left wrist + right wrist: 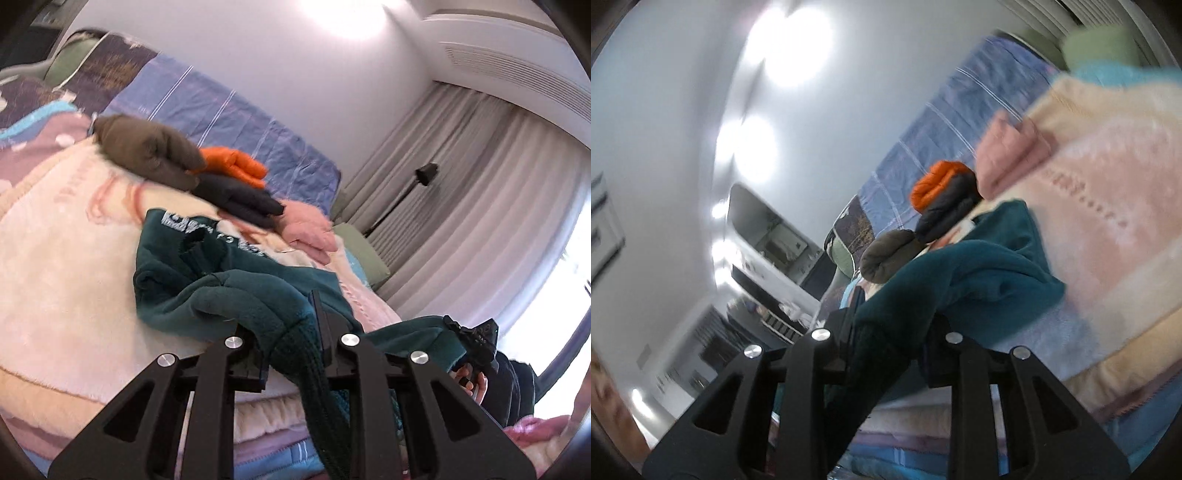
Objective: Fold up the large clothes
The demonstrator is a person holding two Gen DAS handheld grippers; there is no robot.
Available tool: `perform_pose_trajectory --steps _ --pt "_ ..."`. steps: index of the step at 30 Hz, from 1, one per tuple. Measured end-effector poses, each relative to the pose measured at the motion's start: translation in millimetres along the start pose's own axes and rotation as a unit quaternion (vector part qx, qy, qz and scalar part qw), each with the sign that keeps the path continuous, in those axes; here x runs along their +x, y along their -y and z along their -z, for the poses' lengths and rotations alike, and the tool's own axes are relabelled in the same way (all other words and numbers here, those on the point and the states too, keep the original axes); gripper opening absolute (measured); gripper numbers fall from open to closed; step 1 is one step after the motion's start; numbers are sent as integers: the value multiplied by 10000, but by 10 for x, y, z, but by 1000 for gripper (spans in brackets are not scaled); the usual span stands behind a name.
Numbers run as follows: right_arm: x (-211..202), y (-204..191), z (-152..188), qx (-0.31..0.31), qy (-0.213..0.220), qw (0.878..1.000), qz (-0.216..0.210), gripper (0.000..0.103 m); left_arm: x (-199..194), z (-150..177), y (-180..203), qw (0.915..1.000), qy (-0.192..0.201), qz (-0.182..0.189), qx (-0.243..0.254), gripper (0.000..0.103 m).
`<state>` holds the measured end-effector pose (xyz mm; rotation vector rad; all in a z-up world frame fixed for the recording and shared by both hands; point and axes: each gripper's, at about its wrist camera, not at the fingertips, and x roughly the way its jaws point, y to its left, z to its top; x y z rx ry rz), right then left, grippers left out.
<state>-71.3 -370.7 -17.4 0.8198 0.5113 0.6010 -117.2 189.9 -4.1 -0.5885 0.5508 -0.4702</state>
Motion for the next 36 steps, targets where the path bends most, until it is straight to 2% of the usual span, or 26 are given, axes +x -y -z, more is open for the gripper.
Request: perform_pose_trajectory --steps 2,5,10,13,14,16,18,19,21,23,24,27,28,30,32,34,36 --pt "140 52 -117 162 -3 9999 28 25 168 -161 -43 10000 -74 -38 -20 19" --pt "476 116 -384 306 12 9994 176 25 410 -480 -26 9994 -158 -206 210 19" --pt "1267 395 -848 602 -139 9953 740 25 1084 -1006 -148 9970 -302 -544 455 19" --pt "1854 804 -933 816 -564 9845 1446 26 1664 -1089 -608 9922 -680 -1043 41 22" --pt "2071 1009 -889 971 -852 9778 1652 27 1812 -1063 -771 9894 -800 -1208 -128 22" --pt "2214 1211 -790 1182 -1000 9748 1604 28 2035 -932 -1127 9825 -1028 -1451 -548 25" --pt "2200 1217 -749 976 -917 9803 1450 31 2081 -843 -1341 9821 -1080 -1264 -881 29" --pt "2173 1186 -764 852 -969 9821 1375 32 2035 -841 -1426 9835 -1043 -1007 -1080 29" --pt "2085 1143 -811 855 -1023 9846 1135 39 1958 -897 -1430 9845 -1020 -781 -1190 32" --pt "2004 1084 -855 898 -997 9866 929 45 1868 -945 -1295 9878 -958 -732 -990 32" --pt "1925 1007 -875 832 -946 9891 766 52 1840 -966 -1209 9895 -930 -770 -800 33" --pt "1803 797 -907 490 -822 9932 662 64 1733 -975 -846 9915 -823 -1004 -25 38" --pt "1766 731 -893 335 -806 9939 681 65 1692 -972 -723 9913 -769 -1042 226 39" --pt "1731 588 -846 -7 -777 9940 768 70 1589 -980 -617 9934 -605 -918 325 42" --pt "1733 498 -808 -290 -762 9928 872 73 1469 -1017 -604 9967 -456 -644 186 42" --pt "1764 453 -788 -496 -795 9908 978 74 1447 -1035 -583 9958 -455 -740 290 42" --pt "1817 490 -788 -422 -786 9904 1060 74 1481 -1016 -570 9941 -508 -897 352 42"
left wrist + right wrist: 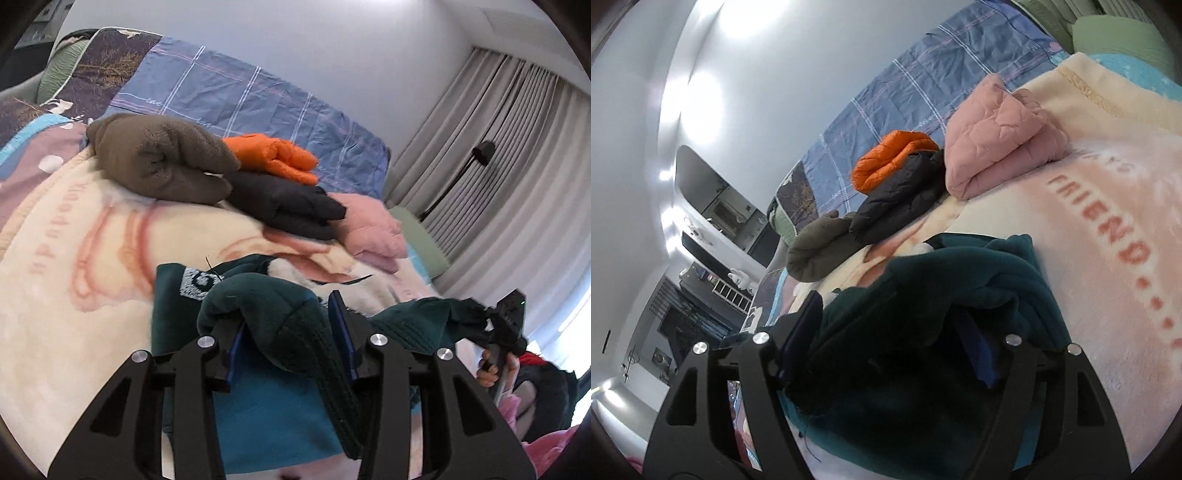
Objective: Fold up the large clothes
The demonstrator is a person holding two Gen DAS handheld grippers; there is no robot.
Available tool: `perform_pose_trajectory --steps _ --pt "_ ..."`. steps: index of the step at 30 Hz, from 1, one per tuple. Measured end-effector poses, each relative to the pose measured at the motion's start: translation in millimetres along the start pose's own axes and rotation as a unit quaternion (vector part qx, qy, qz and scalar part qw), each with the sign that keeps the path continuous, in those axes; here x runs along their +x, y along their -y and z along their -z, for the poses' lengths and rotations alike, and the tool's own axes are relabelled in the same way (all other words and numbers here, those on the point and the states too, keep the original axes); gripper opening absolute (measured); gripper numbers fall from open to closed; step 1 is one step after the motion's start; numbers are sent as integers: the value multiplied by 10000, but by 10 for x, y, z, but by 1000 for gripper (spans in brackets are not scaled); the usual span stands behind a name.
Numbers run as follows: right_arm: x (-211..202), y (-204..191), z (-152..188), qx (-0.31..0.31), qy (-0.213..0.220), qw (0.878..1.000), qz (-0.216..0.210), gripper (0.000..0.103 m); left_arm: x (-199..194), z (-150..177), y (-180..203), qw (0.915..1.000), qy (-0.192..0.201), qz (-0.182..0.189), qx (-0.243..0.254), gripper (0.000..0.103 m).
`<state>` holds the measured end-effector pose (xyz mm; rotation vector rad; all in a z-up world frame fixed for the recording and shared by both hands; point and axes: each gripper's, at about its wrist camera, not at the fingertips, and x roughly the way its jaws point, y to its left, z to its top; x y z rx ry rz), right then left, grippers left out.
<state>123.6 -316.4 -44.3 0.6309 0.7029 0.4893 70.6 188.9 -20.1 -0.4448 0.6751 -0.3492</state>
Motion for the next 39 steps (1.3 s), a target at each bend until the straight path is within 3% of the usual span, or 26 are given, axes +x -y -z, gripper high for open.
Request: perform_pose_trajectory --steps 2,7,12,15,21,25,28,30,33,36,39 --pt "48 40 -13 116 16 9999 2 74 -23 32 35 10000 52 -66 52 42" --pt "223 167 -41 295 -71 9995 124 74 -225 -4 50 9991 283 305 11 43" --pt "284 186 -58 341 -64 9992 192 74 -249 14 157 9994 183 111 285 43" --pt "299 169 -64 299 -66 9993 221 74 -259 -13 110 9994 145 215 218 44" --pt "317 171 -52 250 -56 9990 363 74 156 -126 -86 9993 -357 -95 7 44" --pt "267 28 -16 -129 27 9980 613 74 596 -162 -289 9962 -715 -338 -377 43" --pt "205 -98 20 -541 72 9947 875 74 676 -211 -321 9958 -699 -220 -542 43" --pt "125 -197 44 -809 256 9907 1063 80 684 -257 -348 9947 -736 -81 -715 45" --pt "30 -366 71 -1282 523 9827 1231 83 656 -367 -441 9879 -830 413 -1244 54" --pt "67 -501 122 -1623 457 9785 1185 85 635 -417 -460 9813 -916 726 -1531 60" --pt "195 -548 189 -1883 267 9732 1295 85 599 -423 -424 9814 -1001 744 -1462 62"
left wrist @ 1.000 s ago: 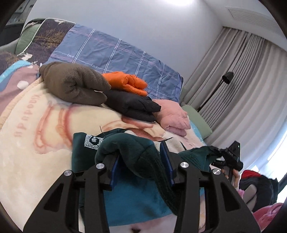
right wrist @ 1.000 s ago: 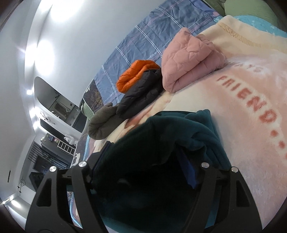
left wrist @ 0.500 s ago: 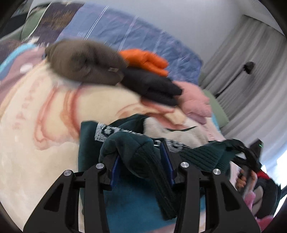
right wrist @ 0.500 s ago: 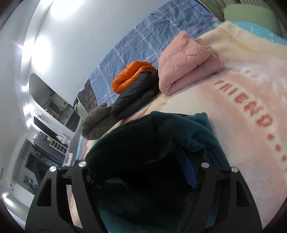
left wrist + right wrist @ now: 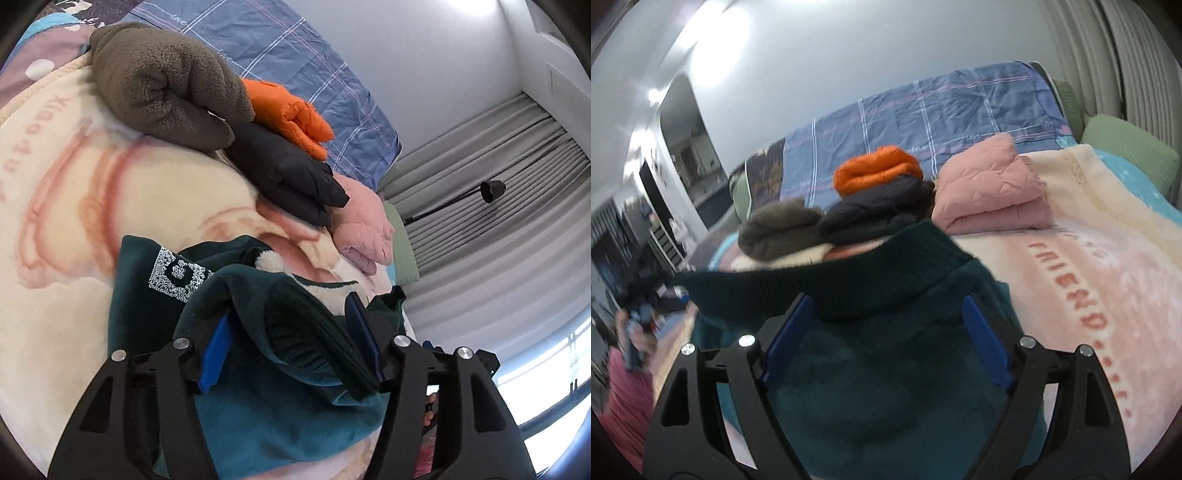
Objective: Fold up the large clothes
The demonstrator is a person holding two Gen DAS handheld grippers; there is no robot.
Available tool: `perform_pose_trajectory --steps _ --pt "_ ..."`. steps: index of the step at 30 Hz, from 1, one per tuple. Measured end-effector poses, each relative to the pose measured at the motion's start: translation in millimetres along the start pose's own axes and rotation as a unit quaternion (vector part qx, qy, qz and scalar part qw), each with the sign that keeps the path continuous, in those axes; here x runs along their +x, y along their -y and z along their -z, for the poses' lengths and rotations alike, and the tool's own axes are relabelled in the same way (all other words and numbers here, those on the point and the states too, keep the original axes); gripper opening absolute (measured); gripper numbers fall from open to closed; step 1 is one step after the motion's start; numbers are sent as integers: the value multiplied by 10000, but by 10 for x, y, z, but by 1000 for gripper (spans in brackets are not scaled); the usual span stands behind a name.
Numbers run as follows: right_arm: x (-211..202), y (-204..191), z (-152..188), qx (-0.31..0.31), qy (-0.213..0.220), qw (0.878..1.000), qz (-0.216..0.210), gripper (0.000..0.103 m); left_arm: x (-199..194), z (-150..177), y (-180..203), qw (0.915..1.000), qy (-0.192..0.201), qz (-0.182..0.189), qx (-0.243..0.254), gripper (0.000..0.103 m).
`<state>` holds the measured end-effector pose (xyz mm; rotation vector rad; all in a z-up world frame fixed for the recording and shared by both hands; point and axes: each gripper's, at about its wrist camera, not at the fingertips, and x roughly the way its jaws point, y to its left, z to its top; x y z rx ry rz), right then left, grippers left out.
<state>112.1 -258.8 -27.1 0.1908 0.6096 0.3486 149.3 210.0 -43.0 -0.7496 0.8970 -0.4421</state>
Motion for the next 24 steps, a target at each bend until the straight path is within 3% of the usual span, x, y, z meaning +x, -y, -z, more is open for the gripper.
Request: perform_pose_trajectory --steps 3,5,11,17,20,21,24 --pt "105 -62 69 -159 -170 9997 50 85 -51 16 -1 10000 16 -15 14 66" --pt "157 -86 101 -148 -251 9996 11 85 -140 13 13 9996 250 -99 71 74" --pt "216 -50 151 -119 -356 9993 45 85 -365 45 63 9972 662 -58 357 74" --pt "286 35 123 -14 -424 9986 303 85 -63 249 338 9871 347 -787 1351 74" --pt "340 160 -16 -77 -365 9980 514 85 148 262 415 9724 291 -1426 1823 74" --pt "375 238 -85 -67 -346 9978 553 85 247 231 408 9685 231 -1590 1900 74" --pt "606 465 -296 -132 -524 9958 737 86 438 88 282 9688 99 -1708 1795 74"
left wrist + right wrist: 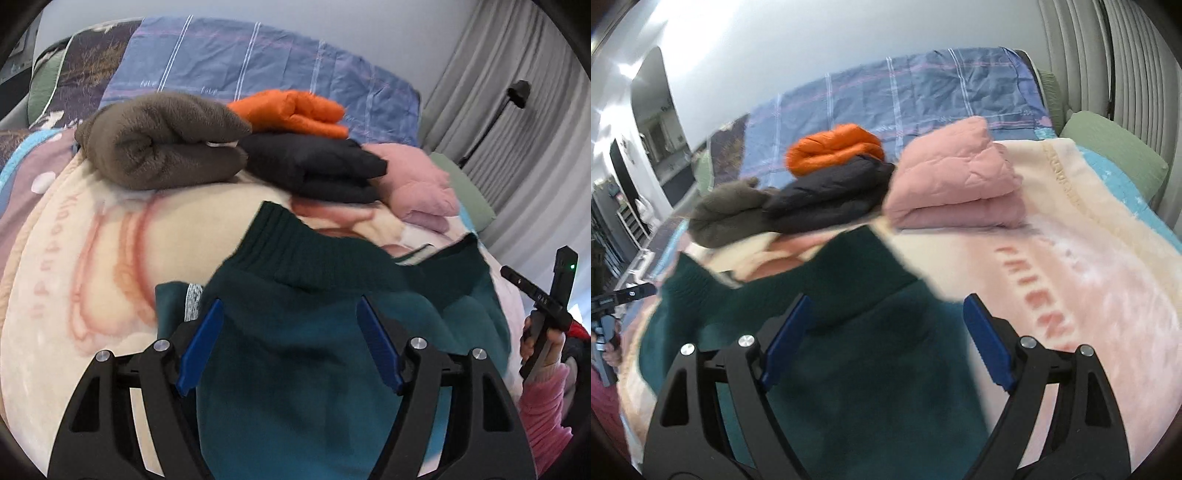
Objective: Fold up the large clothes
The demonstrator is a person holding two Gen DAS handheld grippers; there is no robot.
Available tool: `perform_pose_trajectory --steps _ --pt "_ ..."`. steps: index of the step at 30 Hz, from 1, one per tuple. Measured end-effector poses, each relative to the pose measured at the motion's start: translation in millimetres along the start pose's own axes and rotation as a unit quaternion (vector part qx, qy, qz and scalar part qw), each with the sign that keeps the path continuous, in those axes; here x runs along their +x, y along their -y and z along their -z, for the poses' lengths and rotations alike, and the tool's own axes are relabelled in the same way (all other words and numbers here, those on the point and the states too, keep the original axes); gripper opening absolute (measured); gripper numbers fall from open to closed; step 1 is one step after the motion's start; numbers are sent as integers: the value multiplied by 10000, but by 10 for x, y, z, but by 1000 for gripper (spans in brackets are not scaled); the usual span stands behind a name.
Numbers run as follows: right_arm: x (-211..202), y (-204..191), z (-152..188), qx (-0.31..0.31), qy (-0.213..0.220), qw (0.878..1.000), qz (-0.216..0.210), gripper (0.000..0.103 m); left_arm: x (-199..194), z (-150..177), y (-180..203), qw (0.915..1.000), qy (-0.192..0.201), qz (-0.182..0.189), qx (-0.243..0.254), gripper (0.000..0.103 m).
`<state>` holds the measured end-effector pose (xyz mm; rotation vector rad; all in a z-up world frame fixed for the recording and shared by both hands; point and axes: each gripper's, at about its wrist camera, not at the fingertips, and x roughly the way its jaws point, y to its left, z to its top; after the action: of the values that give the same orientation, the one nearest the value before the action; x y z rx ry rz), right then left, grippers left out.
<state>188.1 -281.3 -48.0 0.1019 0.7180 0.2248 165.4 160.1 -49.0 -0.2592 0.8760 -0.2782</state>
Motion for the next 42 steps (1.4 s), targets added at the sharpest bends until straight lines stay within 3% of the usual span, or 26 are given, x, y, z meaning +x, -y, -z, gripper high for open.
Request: perform_pose_trajectory --steps 2,3,4,5,6,7,10,13,16,20,23,27,30,33,34,35,36,40,42 --pt "185 63 -86 -22 -243 9996 -145 85 187 -79 -114 9998 -79 24 -181 74" --pt "303 96 -115 72 -384 9986 -367 84 289 -107 -177 9995 -137 31 -268 62" --pt "374 96 -115 137 -455 9978 -458 55 348 -112 -182 9994 -174 1 -285 55" --pt "442 77 -105 125 -533 9980 -327 41 398 -107 -181 9993 -205 -134 -269 31" --pt "524 57 -92 93 -614 9979 174 30 462 -78 -190 9982 -275 -513 -174 15" --pt "581 81 -71 237 -608 9972 373 28 504 -45 -192 9965 -325 -766 -76 9" --pt "913 229 50 539 -830 9927 690 26 723 180 -222 9877 -394 -1453 415 11" --pt "1090 201 111 499 -884 9900 975 27 735 316 -51 9747 -114 -2017 960 11" --pt "1030 151 106 369 -764 9905 1079 36 700 355 -40 9677 8 -2317 998 17" --pt "760 363 96 895 -437 9943 391 44 548 391 -165 9736 64 -2184 655 24" --pt "622 417 90 1051 -322 9937 218 57 427 413 -238 9846 59 -1717 327 26" --pt "665 465 28 1070 -509 9929 -101 66 317 302 -334 9960 45 -886 -130 41" --pt "799 412 -21 898 -760 9927 -275 67 388 198 -273 9974 -25 -721 37 49" --pt "914 261 -18 533 -927 9934 -414 45 661 68 -294 9978 -346 -556 -95 47" --pt "905 208 -14 367 -872 9952 -258 37 705 33 -320 9979 -387 -468 -238 41" --pt "878 164 -22 253 -806 9963 -134 28 725 9 -342 9977 -403 -381 -385 21" --pt "811 153 -41 267 -658 9974 -135 23 698 -11 -342 9972 -307 -469 -499 14" --pt "337 282 -179 819 247 9945 -597 21 351 15 -243 9970 328 -624 -305 12" --pt "205 276 -228 846 473 9926 -730 21 132 35 -238 9958 599 -606 -323 12"
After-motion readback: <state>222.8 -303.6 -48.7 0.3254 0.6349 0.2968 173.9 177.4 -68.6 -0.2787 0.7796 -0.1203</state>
